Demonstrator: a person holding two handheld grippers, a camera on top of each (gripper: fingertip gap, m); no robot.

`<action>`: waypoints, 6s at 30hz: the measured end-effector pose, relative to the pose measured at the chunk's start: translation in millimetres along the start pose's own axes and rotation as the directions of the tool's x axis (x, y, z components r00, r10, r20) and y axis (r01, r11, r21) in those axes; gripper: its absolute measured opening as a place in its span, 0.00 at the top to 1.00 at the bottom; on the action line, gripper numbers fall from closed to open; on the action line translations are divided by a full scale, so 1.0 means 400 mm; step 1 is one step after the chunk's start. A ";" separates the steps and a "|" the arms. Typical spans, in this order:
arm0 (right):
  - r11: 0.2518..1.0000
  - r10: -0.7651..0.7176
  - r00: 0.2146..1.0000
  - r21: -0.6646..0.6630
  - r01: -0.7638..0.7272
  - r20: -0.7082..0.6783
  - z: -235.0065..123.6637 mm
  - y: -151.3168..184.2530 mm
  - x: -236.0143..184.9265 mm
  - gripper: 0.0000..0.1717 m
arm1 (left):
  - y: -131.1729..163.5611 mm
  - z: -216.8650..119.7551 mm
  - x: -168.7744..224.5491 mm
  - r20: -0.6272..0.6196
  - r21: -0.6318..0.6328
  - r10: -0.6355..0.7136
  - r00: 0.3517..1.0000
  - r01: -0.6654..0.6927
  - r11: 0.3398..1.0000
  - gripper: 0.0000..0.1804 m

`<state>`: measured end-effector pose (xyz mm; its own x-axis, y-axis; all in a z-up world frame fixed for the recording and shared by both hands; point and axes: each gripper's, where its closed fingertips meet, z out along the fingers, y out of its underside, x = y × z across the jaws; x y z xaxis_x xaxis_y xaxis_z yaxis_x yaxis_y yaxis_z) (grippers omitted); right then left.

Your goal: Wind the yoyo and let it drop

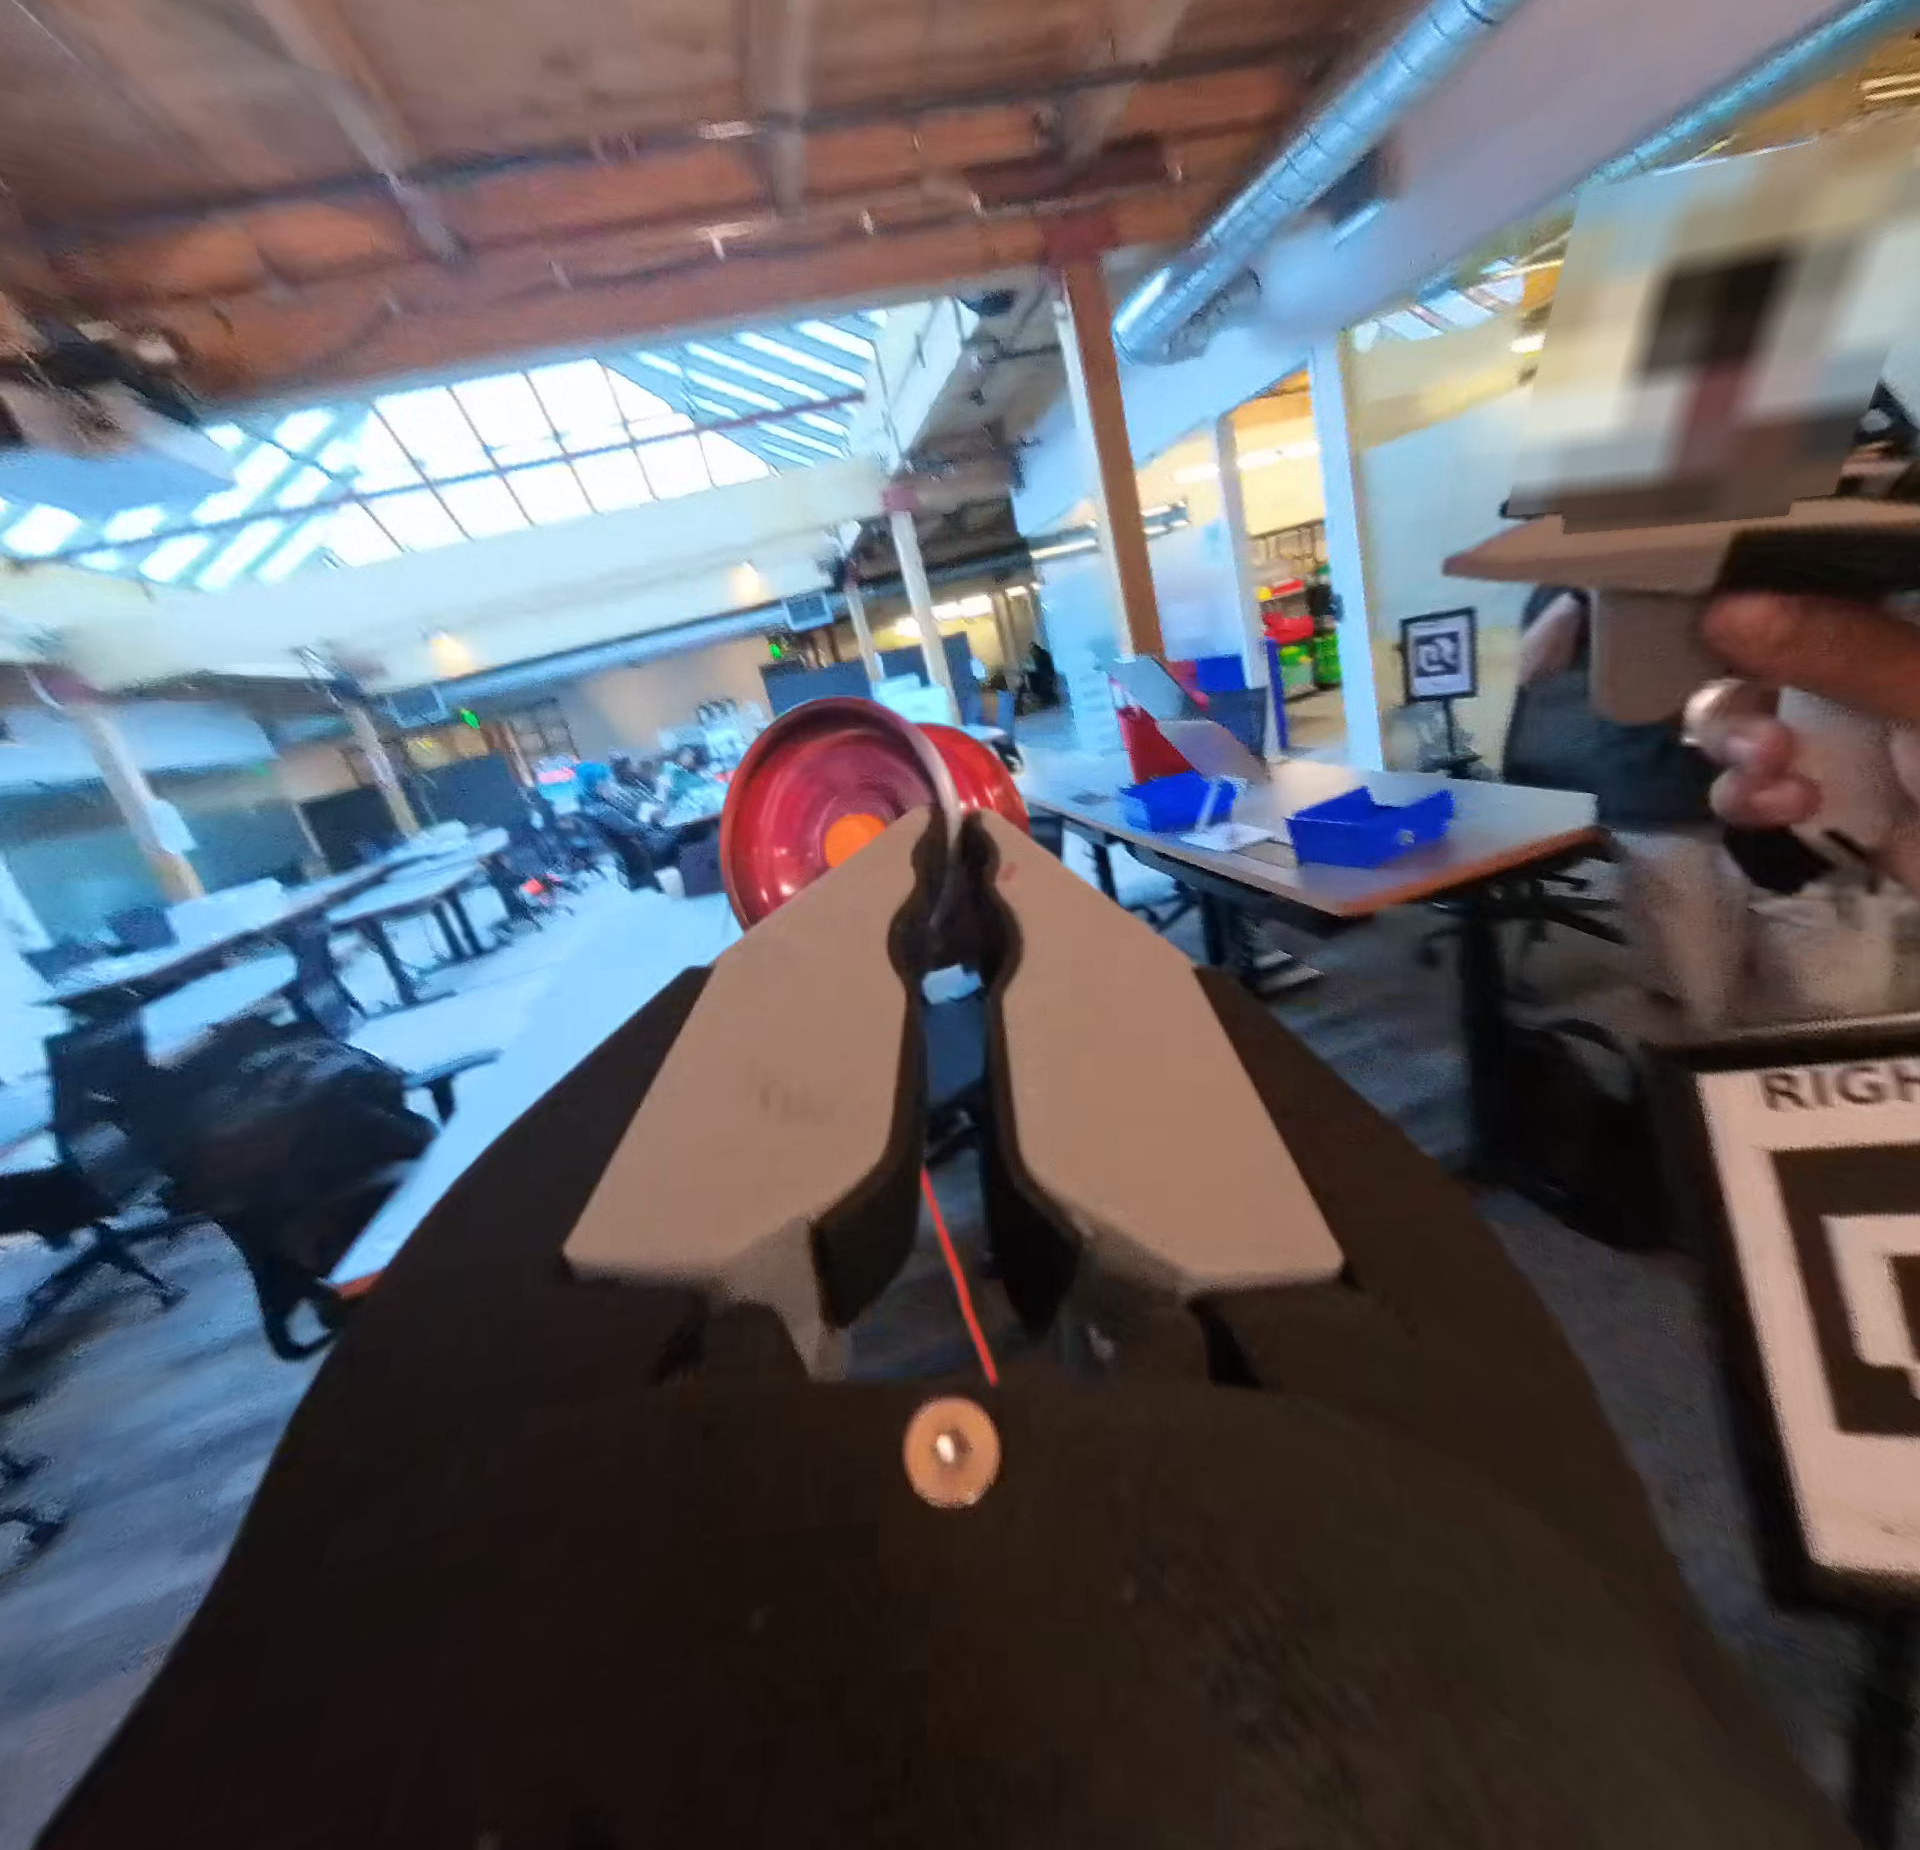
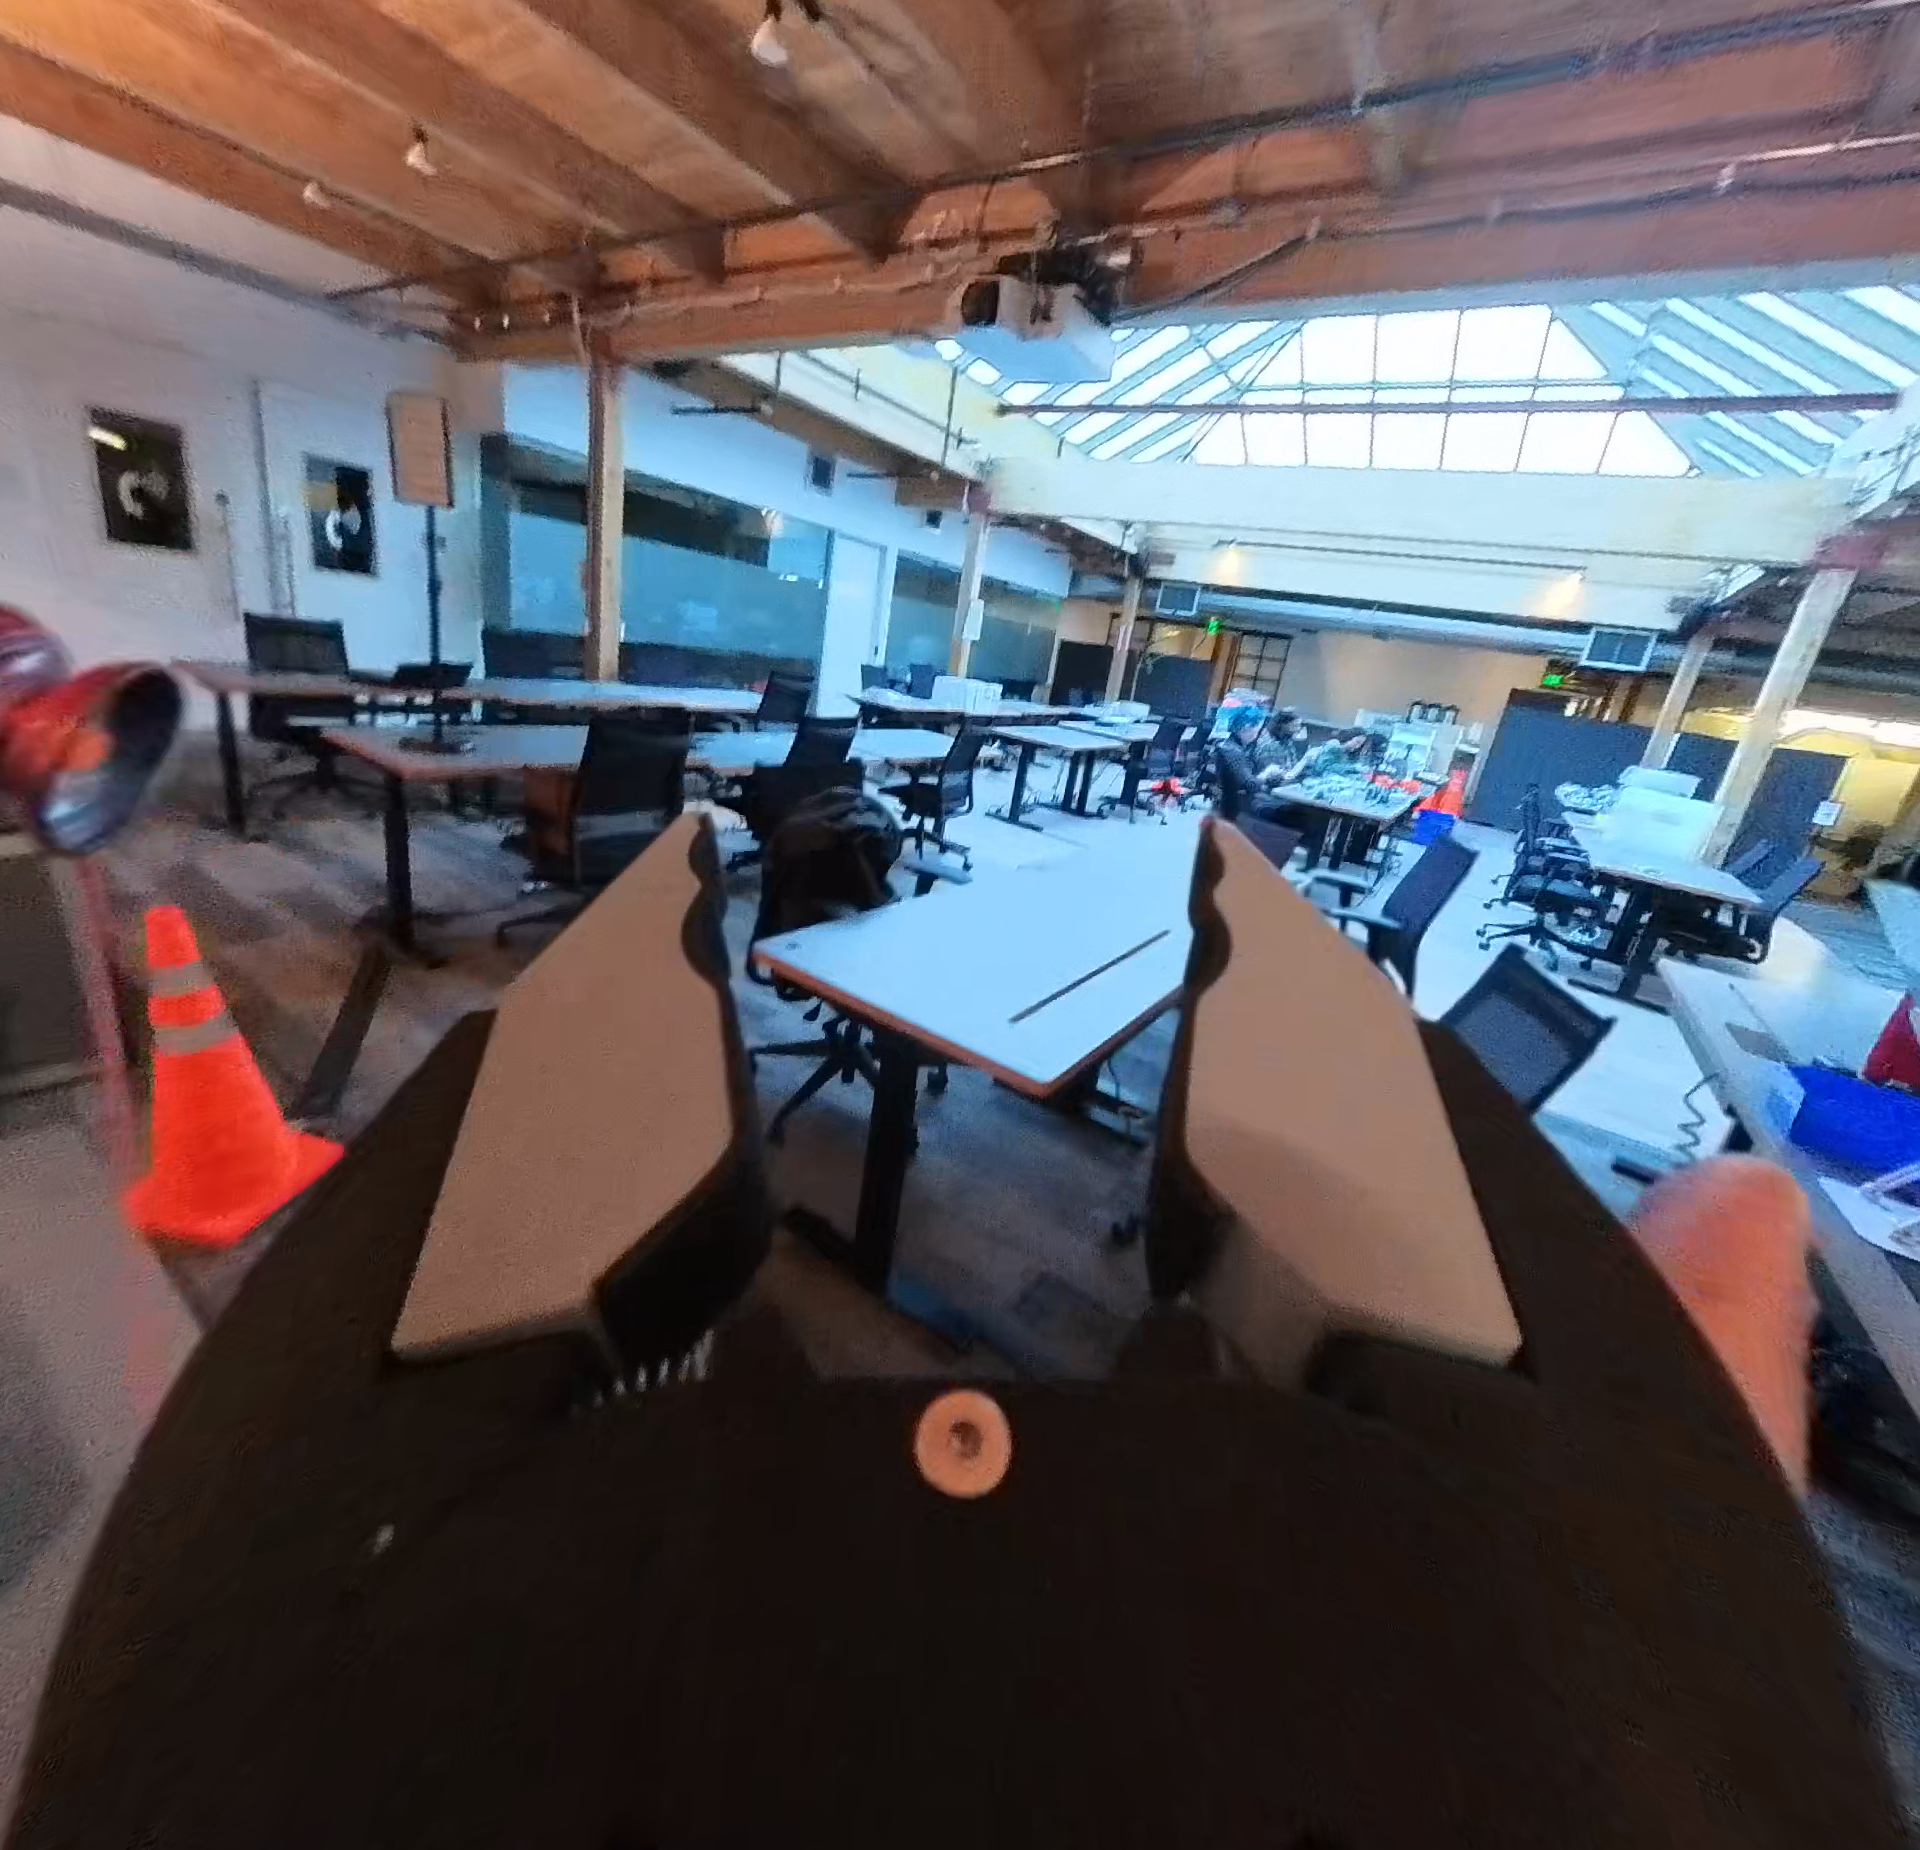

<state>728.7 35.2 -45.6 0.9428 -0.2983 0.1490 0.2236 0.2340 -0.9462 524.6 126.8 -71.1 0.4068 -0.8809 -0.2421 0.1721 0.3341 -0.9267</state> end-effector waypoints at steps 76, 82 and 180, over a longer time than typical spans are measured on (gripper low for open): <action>0.954 0.227 0.641 -0.299 0.003 0.733 -0.300 0.252 -0.873 1.00 | 0.191 -0.295 0.100 -0.544 -0.261 -0.209 0.813 0.072 0.963 0.99; 0.768 -0.355 0.626 -0.166 0.619 0.694 -0.205 0.247 -0.771 1.00 | 0.301 -0.395 0.074 -0.566 -0.349 -0.121 0.815 -0.104 0.931 1.00; 0.997 -0.058 0.131 0.064 -0.038 0.990 -0.519 0.031 -1.164 1.00 | 0.097 -0.831 0.022 -0.009 -0.398 -0.244 0.970 0.220 0.891 0.99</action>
<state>241.2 -15.3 -186.4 0.3557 0.8629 0.3590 0.2028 0.3038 -0.9309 236.8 20.5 -204.9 0.3442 -0.9388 -0.0114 -0.1139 -0.0297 -0.9931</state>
